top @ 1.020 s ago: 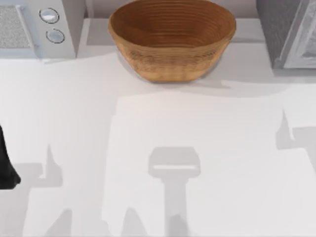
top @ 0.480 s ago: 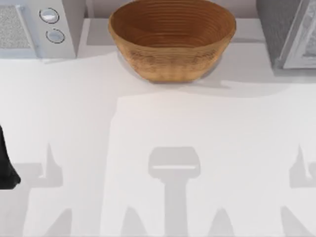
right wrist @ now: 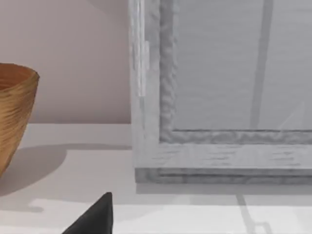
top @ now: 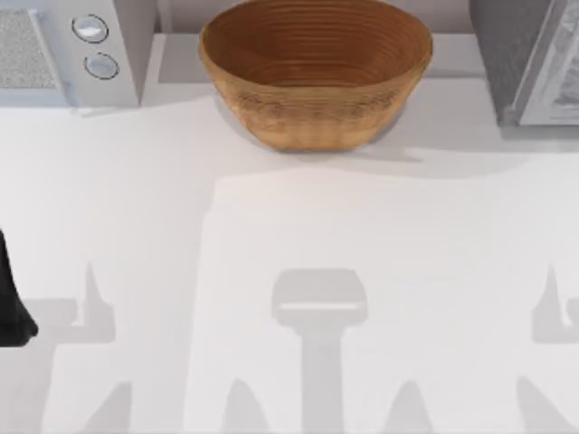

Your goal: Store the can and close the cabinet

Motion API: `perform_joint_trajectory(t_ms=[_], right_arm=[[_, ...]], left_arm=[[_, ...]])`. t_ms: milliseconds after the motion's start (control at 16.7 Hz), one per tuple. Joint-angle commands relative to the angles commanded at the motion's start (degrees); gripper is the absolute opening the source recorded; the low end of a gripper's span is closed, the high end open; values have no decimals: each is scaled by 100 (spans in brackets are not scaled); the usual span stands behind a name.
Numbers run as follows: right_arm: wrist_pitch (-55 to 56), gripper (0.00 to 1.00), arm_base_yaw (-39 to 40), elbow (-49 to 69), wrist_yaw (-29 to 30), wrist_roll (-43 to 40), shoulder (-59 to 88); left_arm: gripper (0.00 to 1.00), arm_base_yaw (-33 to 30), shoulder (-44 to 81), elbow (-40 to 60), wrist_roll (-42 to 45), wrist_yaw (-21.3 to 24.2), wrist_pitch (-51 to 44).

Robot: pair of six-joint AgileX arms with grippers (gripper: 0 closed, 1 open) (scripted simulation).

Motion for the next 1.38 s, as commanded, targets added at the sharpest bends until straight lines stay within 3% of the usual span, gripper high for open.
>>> perform_joint_trajectory(t_ms=[300, 1020, 1380], right_arm=[[1128, 100, -993, 361, -967, 38, 1223], [5676, 100, -4853, 1714, -4791, 121, 7418], [6798, 100, -5802, 2068, -5719, 127, 8769]], left_arm=[[100, 0, 0, 0, 0, 0, 0], [100, 0, 0, 0, 0, 0, 0], [100, 0, 0, 0, 0, 0, 0]])
